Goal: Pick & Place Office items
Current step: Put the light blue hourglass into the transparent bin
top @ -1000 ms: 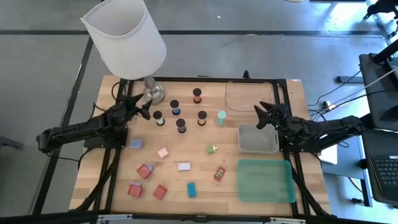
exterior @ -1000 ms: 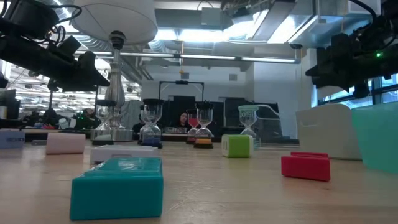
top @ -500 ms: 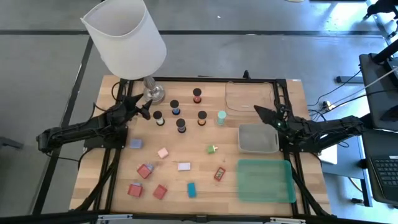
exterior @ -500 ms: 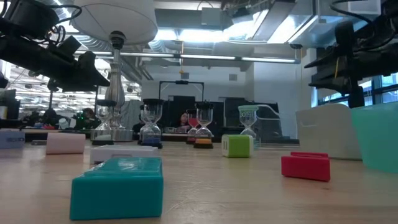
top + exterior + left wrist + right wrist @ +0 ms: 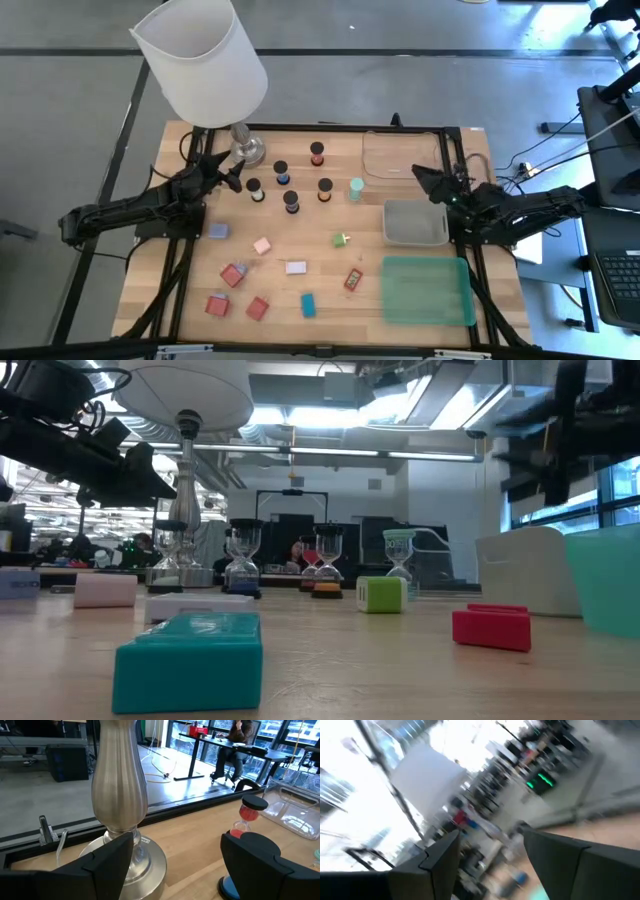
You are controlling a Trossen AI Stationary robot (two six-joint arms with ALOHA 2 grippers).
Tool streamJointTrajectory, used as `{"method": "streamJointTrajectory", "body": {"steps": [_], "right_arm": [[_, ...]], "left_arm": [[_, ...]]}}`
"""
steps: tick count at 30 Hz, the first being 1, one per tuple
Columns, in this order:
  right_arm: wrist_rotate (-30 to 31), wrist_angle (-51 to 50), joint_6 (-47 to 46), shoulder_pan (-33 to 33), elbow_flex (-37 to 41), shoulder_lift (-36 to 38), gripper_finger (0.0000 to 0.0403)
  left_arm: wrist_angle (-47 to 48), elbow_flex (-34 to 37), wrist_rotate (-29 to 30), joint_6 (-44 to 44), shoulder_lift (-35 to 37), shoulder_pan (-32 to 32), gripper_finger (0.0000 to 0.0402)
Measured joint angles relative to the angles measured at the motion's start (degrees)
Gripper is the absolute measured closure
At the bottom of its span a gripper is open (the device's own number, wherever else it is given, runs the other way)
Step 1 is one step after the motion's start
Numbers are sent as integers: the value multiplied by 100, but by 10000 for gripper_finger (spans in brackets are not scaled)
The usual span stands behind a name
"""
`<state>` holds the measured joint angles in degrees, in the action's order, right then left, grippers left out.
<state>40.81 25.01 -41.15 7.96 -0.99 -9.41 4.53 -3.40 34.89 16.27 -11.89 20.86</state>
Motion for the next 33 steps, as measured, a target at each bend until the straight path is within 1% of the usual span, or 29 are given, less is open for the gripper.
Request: {"method": "streamJointTrajectory", "body": {"steps": [3,6,10,13,15,17,20,22,25,28,30,33], "right_arm": [[-225,493,903,-24,-95,-1,181],[-410,370,1602,-26,-591,-99,181],[-421,-507,2744,-26,-1563,-557,181],[-349,-1389,3515,-28,-2356,-1153,181],[-146,-1976,3870,-28,-2819,-1609,181],[46,-2405,3987,-32,-3229,-2043,181],[122,-2814,4053,-86,-3622,-2711,181],[121,-2864,3948,-153,-3796,-3160,181],[263,-2844,3601,-296,-3986,-3790,181],[469,-2943,2960,-463,-4174,-4454,181],[251,-3174,2382,-517,-4376,-4853,181],[-515,-3710,1797,-561,-4749,-5488,181]], "left_arm": [[0,0,0,0,-1,0,105],[1,0,0,0,-1,0,105],[-2,0,0,0,-1,0,105],[1,0,0,0,1,0,105],[-1,0,0,0,-1,-2,105],[0,0,0,0,1,0,105],[-1,0,0,1,1,-1,105],[0,0,0,0,-1,0,105],[0,0,0,0,1,-2,105],[0,0,0,1,0,0,105],[-1,0,0,0,0,0,105],[-1,0,0,1,0,0,105]]}}
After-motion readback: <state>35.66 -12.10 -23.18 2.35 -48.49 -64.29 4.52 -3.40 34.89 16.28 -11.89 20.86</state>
